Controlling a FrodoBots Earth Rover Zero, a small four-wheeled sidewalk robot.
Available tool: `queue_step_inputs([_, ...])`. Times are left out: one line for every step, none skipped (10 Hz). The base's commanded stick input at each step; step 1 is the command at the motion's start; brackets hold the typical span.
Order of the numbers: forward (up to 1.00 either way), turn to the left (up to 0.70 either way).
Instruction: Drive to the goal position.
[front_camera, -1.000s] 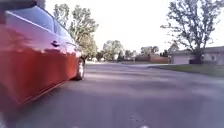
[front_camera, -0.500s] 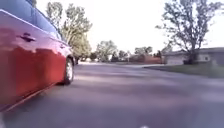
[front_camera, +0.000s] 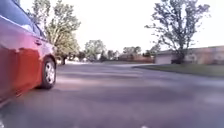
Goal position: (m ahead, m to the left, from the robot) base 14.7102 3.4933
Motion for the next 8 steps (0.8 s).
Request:
queue_step_inputs([0.98,-0.06])
queue_step_inputs([0.98,0.0])
queue_step_inputs([0.98,0.0])
queue_step_inputs([0.98,0.0])
queue_step_inputs([0.98,0.0])
queue_step_inputs([0.98,0.0])
queue_step_inputs([0.98,0.0])
queue_step_inputs([0.98,0.0])
